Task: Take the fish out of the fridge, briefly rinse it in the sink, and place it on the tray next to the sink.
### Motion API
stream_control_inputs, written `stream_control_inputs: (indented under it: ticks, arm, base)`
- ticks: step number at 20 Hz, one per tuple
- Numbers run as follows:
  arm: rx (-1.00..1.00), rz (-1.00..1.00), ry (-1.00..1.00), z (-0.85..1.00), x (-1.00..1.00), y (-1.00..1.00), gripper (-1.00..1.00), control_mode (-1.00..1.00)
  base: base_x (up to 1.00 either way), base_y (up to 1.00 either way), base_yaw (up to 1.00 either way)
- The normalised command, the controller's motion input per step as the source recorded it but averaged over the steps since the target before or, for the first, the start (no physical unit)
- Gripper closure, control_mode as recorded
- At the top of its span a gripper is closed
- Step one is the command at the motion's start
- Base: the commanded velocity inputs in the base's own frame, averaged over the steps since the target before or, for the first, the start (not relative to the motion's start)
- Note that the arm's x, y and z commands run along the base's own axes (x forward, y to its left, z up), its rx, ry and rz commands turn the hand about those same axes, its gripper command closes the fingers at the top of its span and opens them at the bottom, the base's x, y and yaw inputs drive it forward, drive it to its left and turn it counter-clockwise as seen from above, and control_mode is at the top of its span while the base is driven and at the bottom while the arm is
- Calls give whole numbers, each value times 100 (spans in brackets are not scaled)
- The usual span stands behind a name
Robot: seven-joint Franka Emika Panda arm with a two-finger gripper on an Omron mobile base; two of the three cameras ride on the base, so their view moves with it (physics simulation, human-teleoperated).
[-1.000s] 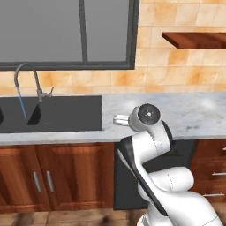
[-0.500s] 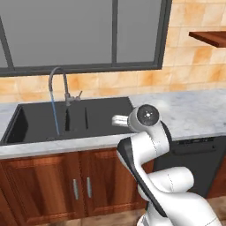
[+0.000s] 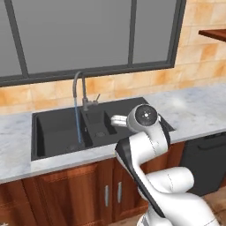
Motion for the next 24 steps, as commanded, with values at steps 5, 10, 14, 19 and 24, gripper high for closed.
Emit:
stream_control_inputs:
  ticks: [5, 10, 14, 19, 24]
  arm:
    - [0, 0, 0, 0, 0, 0, 100, 100]
    - [0, 0, 0, 0, 0, 0, 100, 100]
    - [0, 0, 0, 0, 0, 0, 100, 100]
    - [0, 0, 0, 0, 0, 0, 100, 100]
    - [0, 0, 0, 0, 0, 0, 100, 100]
  base:
    - [12, 13, -13]
    - [29, 51, -9]
    - [39, 76, -19]
    - [45, 8, -19]
    - [27, 0, -2]
